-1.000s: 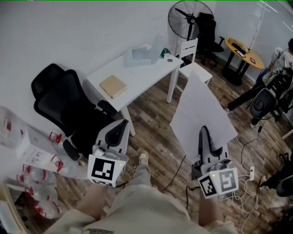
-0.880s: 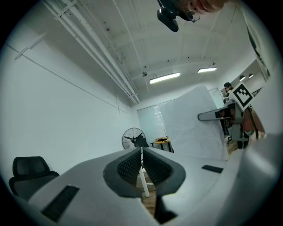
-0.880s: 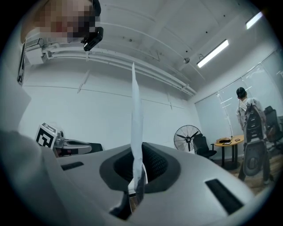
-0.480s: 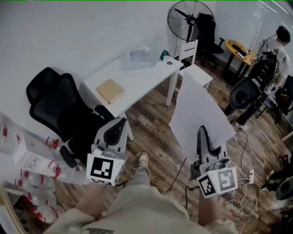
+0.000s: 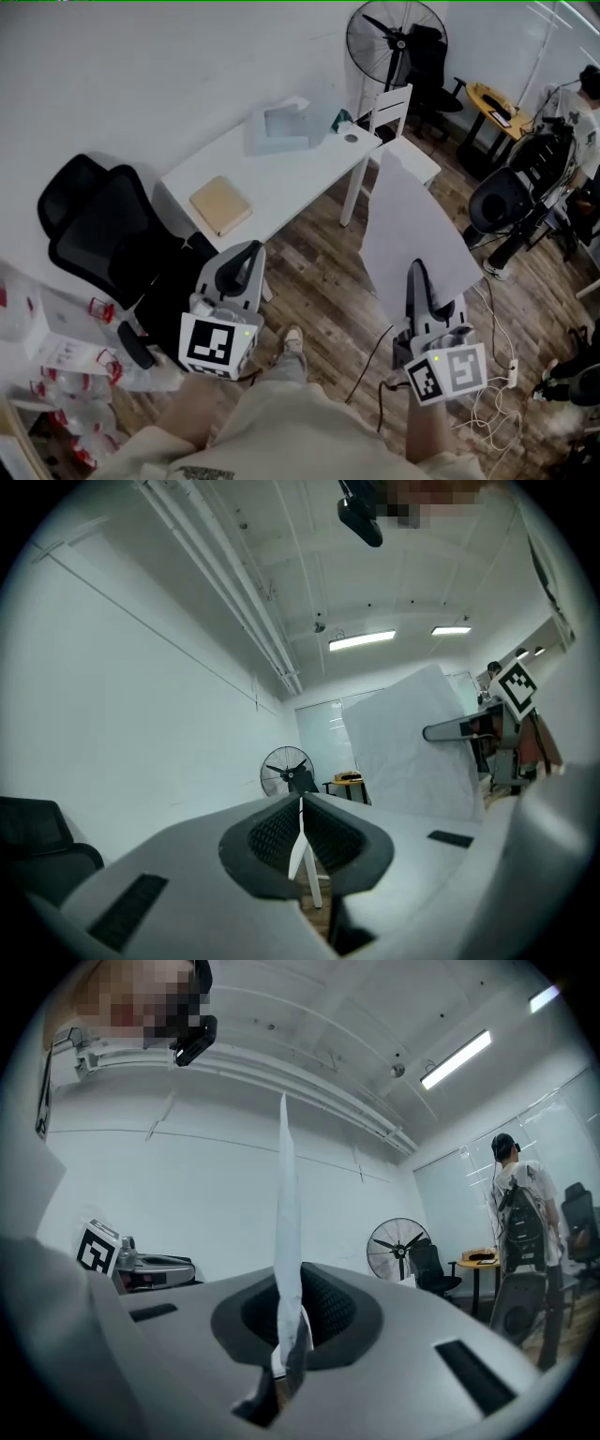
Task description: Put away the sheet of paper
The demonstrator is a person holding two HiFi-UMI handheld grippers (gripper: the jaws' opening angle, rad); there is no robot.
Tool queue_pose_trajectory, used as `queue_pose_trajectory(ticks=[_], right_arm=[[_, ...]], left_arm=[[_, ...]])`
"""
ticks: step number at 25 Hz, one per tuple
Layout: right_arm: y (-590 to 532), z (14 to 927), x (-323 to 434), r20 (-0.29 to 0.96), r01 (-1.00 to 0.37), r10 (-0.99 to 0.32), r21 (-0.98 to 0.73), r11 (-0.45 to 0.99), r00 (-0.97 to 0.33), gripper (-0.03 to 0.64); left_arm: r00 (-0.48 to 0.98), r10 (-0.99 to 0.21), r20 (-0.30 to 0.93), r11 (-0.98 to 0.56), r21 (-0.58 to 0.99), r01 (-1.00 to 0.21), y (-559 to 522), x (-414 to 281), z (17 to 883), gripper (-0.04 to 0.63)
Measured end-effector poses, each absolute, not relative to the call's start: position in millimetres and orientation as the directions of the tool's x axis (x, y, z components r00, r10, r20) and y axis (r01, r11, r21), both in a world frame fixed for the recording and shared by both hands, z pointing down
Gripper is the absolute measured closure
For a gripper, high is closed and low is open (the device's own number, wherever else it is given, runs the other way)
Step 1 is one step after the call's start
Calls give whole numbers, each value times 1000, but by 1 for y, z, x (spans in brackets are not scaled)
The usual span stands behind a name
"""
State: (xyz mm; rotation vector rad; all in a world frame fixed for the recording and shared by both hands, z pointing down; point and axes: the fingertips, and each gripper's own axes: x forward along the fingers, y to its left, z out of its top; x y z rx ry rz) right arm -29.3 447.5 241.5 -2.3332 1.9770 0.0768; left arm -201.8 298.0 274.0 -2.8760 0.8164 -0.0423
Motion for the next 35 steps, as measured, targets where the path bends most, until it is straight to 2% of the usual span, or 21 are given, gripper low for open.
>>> queue_pose_trajectory(ticks=[20, 35], right_arm=[[228, 235, 9, -26, -989, -989, -36, -146, 147, 595], [185, 243, 24, -37, -991, -991, -46, -123, 125, 595]], left_arm=[[846, -533, 28, -843, -100, -528, 87, -161, 273, 568], [831, -555, 38, -830, -90, -550, 50, -153, 291, 568]])
